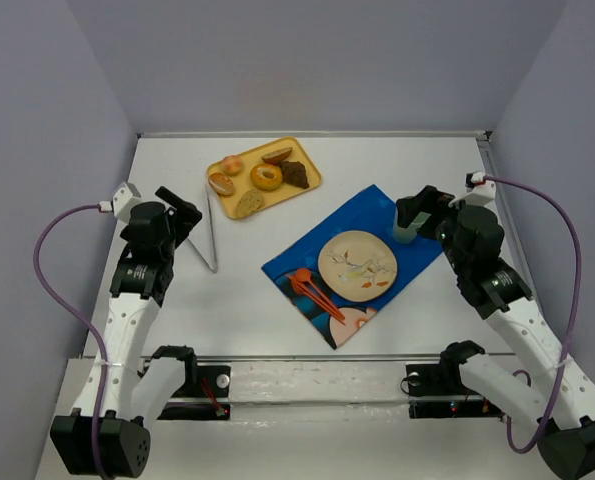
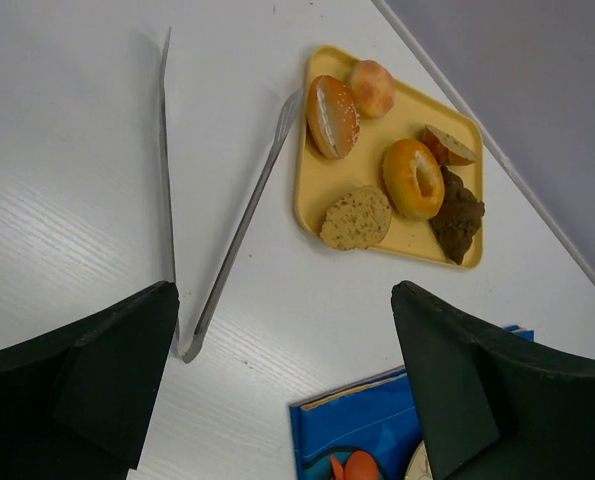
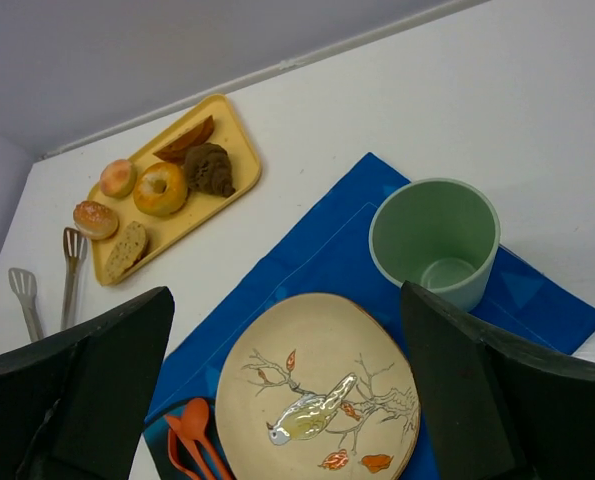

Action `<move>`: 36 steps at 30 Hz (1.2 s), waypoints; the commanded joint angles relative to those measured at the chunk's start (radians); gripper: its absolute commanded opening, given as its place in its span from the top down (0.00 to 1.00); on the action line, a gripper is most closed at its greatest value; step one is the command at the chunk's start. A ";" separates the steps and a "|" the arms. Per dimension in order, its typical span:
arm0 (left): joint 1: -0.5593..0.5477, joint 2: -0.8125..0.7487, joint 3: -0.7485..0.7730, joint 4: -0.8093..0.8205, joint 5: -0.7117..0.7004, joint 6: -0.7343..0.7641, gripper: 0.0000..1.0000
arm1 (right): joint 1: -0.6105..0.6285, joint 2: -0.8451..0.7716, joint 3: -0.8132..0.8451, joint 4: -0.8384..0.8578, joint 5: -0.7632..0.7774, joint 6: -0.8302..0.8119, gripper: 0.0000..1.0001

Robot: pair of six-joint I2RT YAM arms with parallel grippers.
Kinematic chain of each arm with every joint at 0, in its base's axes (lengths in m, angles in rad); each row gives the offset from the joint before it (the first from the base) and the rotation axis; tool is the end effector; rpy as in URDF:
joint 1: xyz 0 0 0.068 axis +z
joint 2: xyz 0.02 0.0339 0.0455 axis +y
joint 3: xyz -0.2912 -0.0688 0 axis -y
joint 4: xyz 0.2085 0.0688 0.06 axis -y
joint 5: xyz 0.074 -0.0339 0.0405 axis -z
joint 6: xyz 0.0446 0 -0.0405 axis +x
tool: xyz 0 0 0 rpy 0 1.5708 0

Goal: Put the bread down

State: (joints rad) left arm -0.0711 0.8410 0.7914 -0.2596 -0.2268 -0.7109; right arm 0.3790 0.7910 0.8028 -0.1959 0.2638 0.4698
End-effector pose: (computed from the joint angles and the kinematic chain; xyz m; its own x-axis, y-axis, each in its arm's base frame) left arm 0.1493 -0.0006 0.3444 -0.1358 -0.6277 -0.7665 -0.3075 0.7621 -0.5697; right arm 0.1326 0.0403 0.3616 -0.2055 0.3886 -0.8982 -0.0291 0.9150 0.4025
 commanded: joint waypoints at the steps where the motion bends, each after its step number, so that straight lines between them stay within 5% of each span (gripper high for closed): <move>1: -0.001 0.010 0.005 -0.046 -0.043 -0.027 0.01 | -0.006 -0.016 -0.005 0.013 0.012 -0.003 0.00; 16: -0.107 0.308 -0.096 0.036 -0.016 0.028 0.01 | -0.006 0.171 0.038 0.027 -0.098 -0.120 0.00; 36: -0.053 0.727 0.103 0.102 -0.096 0.146 0.01 | -0.006 0.157 0.019 0.050 -0.160 -0.145 0.00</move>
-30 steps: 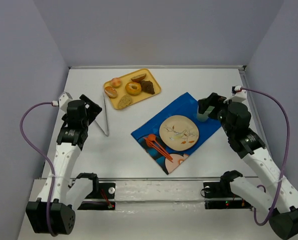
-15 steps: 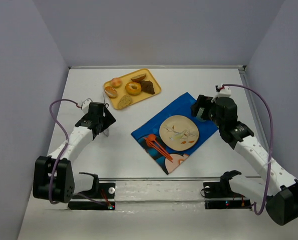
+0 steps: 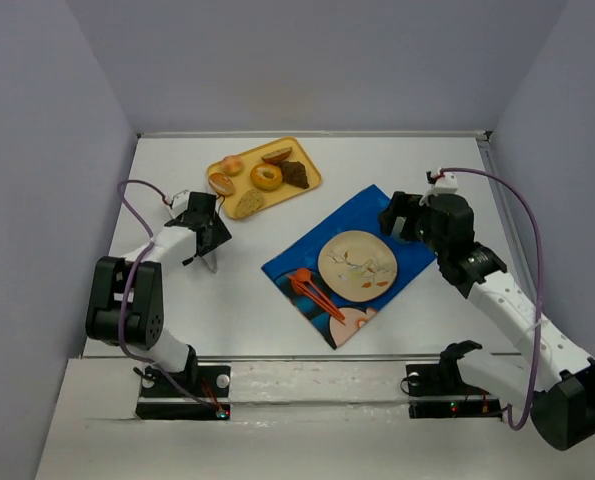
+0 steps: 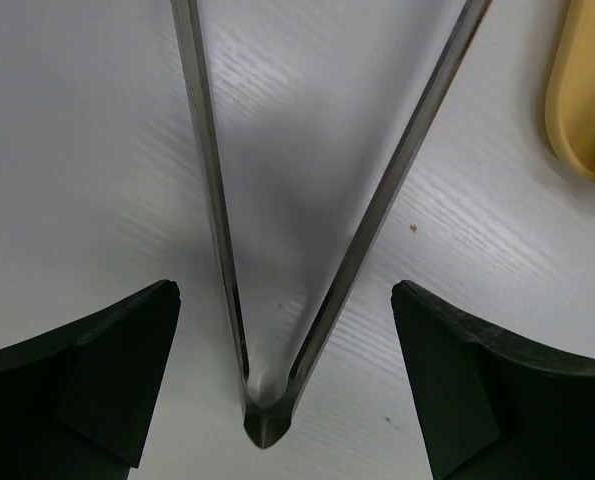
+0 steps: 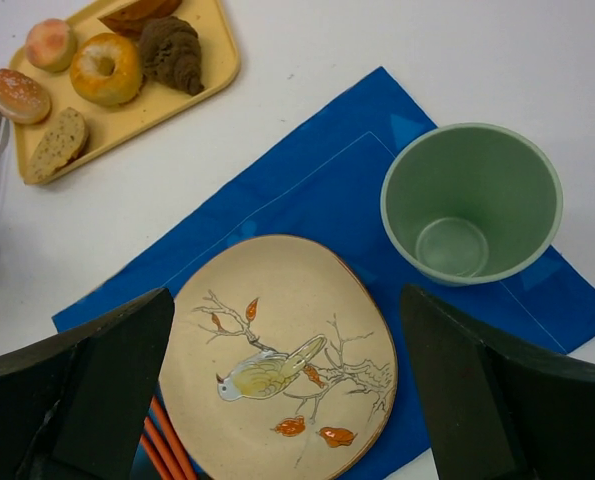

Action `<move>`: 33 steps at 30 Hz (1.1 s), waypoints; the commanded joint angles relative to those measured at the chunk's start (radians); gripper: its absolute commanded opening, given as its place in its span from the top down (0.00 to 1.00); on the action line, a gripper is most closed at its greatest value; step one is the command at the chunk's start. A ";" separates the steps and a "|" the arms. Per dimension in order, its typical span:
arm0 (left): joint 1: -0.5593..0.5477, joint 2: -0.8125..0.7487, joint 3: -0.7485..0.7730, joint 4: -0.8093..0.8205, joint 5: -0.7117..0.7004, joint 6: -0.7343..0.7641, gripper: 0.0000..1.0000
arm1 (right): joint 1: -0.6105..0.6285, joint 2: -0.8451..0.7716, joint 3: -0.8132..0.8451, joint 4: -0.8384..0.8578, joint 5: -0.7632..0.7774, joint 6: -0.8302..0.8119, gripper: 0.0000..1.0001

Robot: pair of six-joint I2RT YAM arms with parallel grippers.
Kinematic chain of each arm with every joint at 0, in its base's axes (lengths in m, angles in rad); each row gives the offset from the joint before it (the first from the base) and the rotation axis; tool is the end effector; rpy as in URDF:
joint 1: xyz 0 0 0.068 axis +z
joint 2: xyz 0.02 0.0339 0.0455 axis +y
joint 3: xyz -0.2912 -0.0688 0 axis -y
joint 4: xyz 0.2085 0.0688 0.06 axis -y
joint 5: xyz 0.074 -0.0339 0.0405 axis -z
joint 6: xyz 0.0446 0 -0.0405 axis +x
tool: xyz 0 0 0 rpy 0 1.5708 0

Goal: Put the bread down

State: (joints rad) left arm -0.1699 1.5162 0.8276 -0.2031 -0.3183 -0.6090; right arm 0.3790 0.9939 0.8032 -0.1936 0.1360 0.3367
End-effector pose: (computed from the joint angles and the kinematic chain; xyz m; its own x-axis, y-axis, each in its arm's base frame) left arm 0.2747 -0.0330 0.2276 -0.6101 -0.4466 -0.6545 -0.4659 0.8703 -0.1596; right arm 0.1758 0.0635 0.3327 -0.4113 0.1885 -0.8918 -0.1207 0.9585 0.2583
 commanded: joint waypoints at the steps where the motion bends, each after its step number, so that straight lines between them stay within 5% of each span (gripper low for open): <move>1: 0.062 0.077 0.067 0.065 0.001 0.055 0.01 | -0.006 -0.060 0.016 0.043 -0.004 -0.019 0.00; 17: 0.127 0.249 0.139 0.123 0.079 0.133 0.01 | -0.006 -0.153 -0.009 0.036 0.054 -0.036 0.00; 26: 0.132 0.197 0.116 0.128 0.065 0.158 0.37 | -0.006 -0.188 -0.015 0.037 0.062 -0.034 0.00; 33: 0.129 -0.005 0.082 0.090 0.079 0.155 0.41 | -0.006 -0.235 -0.027 0.036 0.059 -0.027 0.00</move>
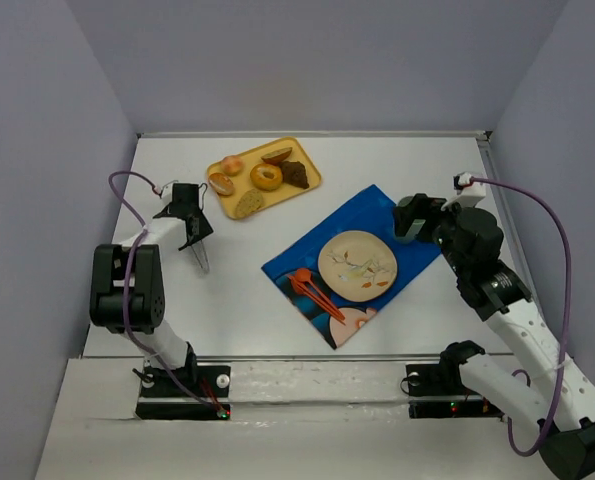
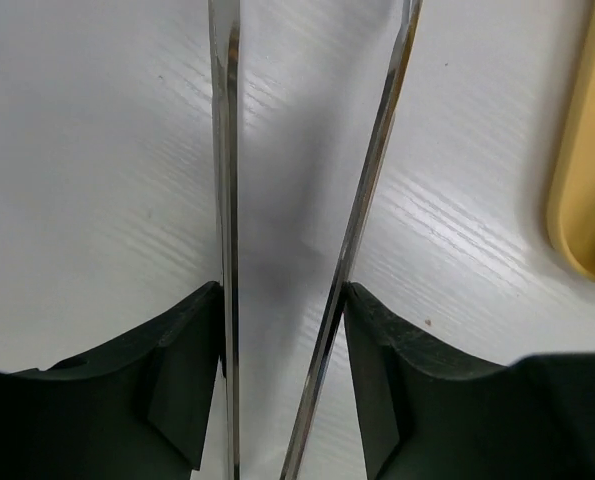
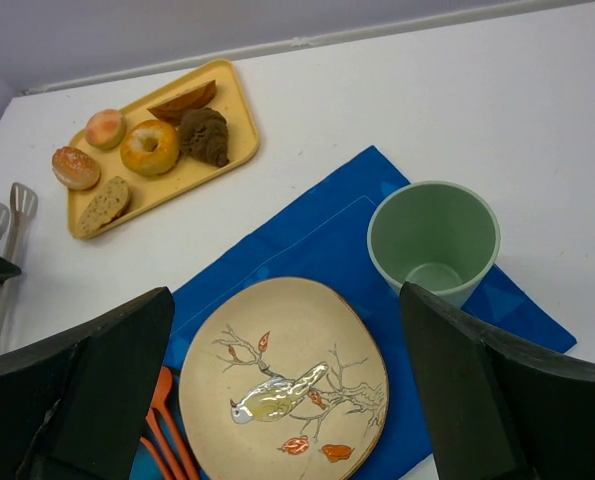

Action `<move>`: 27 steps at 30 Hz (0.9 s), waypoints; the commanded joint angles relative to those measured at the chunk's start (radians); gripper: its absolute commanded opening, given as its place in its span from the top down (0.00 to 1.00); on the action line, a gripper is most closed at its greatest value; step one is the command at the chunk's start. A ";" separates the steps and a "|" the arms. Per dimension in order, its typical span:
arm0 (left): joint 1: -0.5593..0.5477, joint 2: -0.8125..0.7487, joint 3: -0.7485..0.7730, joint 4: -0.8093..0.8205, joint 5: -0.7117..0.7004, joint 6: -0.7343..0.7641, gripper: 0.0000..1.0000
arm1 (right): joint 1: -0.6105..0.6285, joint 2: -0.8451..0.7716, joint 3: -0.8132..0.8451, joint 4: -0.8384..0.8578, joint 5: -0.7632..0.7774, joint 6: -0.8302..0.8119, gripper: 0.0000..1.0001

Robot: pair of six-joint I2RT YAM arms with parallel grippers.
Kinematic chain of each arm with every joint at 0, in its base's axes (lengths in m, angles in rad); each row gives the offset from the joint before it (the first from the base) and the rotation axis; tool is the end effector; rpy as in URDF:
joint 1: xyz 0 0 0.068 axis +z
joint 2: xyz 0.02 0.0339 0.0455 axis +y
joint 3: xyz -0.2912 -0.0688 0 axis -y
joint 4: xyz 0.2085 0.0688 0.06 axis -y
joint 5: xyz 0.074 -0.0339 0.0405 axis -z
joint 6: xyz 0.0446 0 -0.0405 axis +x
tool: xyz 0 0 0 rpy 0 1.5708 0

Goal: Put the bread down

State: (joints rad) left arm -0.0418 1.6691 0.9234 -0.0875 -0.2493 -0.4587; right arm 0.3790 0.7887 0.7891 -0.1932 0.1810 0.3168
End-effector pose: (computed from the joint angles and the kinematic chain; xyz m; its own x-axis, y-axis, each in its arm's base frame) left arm 0.3215 -0.0024 0.2192 -0.6075 -0.4041 -0.6838 -0.4397 0.8881 -0.1341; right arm 0.1320 0.0439 0.3576 -0.2314 0.2377 -0.9434 -0.1344 0.9526 0.2730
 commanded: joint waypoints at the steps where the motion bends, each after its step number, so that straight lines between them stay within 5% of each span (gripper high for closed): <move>1: -0.004 -0.223 -0.021 -0.031 0.021 0.002 0.41 | -0.006 -0.034 -0.014 0.035 0.014 -0.007 0.00; 5: -0.016 -0.371 -0.034 -0.024 0.070 -0.034 0.51 | -0.006 -0.034 -0.014 0.035 0.014 0.001 0.00; 11: -0.044 -0.489 -0.031 -0.006 0.215 -0.041 0.49 | -0.006 -0.034 -0.014 0.035 0.008 0.004 0.00; 27: -0.216 -0.451 -0.032 -0.024 0.337 -0.003 0.42 | -0.006 0.004 -0.013 0.037 0.002 0.004 0.00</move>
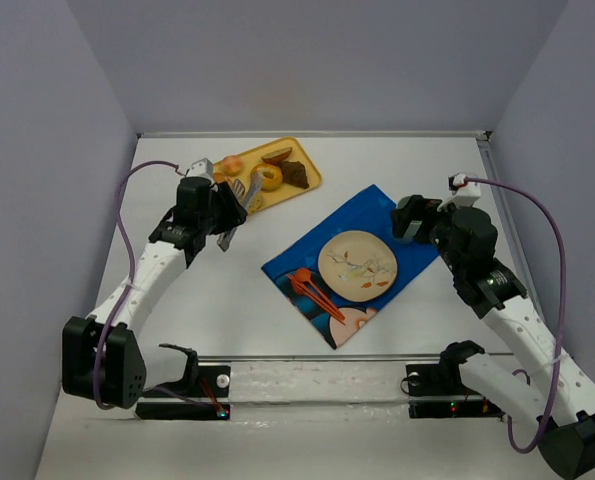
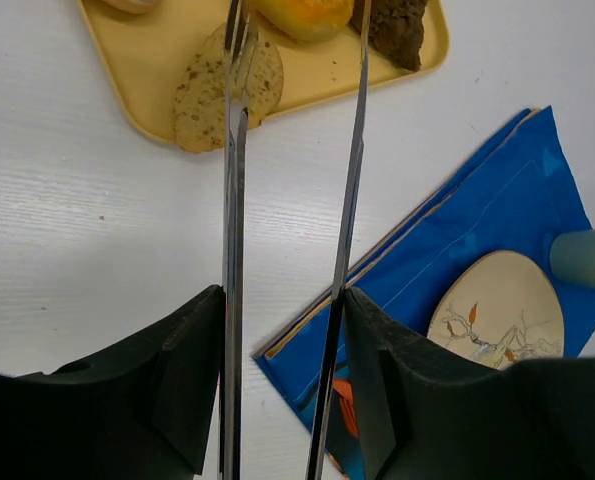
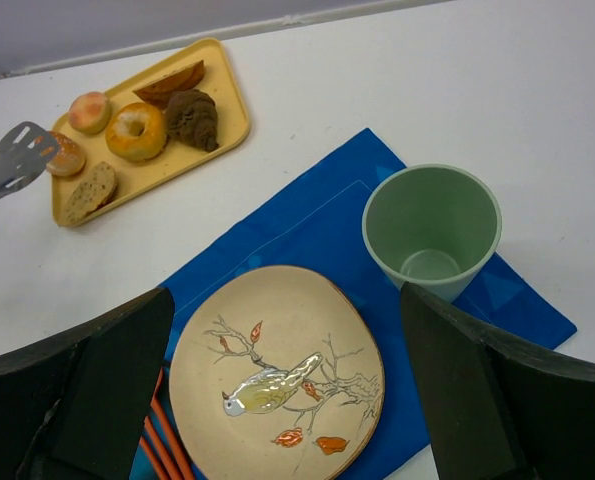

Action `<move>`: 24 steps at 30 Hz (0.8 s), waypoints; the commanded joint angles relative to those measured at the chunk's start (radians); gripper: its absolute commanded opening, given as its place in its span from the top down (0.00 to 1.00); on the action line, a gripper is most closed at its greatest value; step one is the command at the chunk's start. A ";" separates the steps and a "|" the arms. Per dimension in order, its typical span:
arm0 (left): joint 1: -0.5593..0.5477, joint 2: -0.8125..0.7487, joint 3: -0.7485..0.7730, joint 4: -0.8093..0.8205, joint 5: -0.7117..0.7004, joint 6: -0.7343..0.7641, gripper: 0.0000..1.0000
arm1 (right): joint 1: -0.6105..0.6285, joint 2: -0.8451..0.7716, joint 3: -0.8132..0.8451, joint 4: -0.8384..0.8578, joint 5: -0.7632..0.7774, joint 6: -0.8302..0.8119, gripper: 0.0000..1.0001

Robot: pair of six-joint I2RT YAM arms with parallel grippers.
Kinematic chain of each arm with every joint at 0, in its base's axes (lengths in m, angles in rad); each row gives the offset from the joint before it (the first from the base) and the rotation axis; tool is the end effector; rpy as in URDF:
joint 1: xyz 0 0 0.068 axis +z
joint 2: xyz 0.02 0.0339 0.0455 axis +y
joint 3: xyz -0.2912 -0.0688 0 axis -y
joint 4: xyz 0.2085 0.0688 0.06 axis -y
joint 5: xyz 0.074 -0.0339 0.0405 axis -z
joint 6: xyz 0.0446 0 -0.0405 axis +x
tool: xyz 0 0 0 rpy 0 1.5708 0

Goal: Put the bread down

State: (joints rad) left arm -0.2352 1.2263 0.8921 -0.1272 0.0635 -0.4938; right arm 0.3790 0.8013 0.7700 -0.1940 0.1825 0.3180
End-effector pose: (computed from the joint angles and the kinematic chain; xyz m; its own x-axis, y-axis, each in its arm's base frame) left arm 0.2370 -0.0597 0.3231 -0.5176 -0.3624 -0.7751 0.0482 0.8921 -0.4493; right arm 0.1354 0.0452 0.3498 -0.2595 0.2276 -0.9385 -0.1246 0.9558 0.2663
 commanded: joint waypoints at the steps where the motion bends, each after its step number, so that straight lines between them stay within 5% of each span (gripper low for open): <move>1: -0.023 -0.004 0.002 0.005 -0.009 0.032 0.41 | -0.006 -0.007 0.008 0.038 0.002 0.001 0.00; 24: -0.067 0.318 0.186 -0.061 -0.133 0.264 0.40 | -0.015 0.010 0.008 0.033 0.038 -0.017 0.00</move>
State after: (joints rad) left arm -0.2955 1.5269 1.0229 -0.1780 -0.0551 -0.2825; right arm 0.3714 0.8131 0.7700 -0.1940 0.1955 0.3168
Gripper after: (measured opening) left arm 0.604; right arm 0.996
